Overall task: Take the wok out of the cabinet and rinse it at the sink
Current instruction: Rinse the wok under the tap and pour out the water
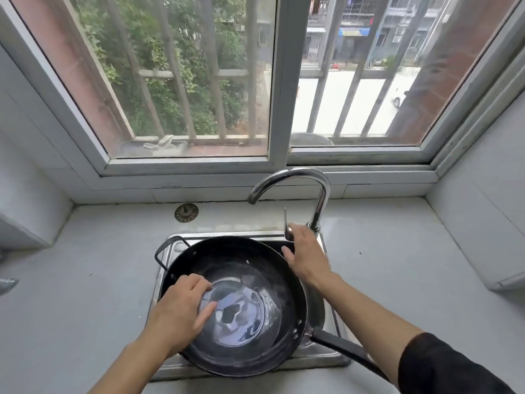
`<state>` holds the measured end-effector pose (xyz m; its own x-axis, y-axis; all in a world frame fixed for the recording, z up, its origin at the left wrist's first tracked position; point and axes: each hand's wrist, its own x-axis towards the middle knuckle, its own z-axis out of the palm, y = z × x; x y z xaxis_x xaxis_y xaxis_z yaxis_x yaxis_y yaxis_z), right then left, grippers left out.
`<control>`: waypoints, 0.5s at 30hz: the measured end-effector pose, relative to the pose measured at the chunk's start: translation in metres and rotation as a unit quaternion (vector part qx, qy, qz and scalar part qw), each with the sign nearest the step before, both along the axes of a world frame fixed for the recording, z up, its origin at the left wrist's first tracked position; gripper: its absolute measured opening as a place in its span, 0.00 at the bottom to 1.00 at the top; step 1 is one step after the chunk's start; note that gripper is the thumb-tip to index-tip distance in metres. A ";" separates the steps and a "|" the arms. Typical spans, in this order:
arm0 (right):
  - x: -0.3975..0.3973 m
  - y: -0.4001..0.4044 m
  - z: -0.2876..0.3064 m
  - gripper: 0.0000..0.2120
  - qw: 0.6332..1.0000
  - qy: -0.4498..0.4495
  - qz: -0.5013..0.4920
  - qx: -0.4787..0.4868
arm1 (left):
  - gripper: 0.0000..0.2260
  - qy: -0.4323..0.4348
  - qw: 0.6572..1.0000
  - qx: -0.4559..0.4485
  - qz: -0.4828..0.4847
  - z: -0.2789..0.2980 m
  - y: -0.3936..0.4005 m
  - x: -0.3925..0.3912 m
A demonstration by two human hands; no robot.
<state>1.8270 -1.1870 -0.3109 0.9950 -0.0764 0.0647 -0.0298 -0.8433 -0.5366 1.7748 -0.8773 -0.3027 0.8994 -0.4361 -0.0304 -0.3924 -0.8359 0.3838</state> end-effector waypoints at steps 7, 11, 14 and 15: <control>0.048 0.008 -0.025 0.37 0.998 0.021 -0.021 -0.053 | 0.12 -0.012 0.999 -0.036 0.010 -0.007 0.004 0.021; 0.065 0.010 -0.046 0.41 0.998 0.013 -0.042 -0.051 | 0.13 -0.013 0.999 -0.042 -0.006 -0.015 0.003 0.039; 0.069 0.009 -0.058 0.45 0.998 -0.008 -0.049 -0.042 | 0.13 -0.012 0.999 -0.051 -0.014 -0.019 0.000 0.051; 0.070 0.009 -0.061 0.46 0.998 -0.016 -0.052 -0.039 | 0.14 -0.012 0.998 -0.054 -0.015 -0.020 -0.001 0.055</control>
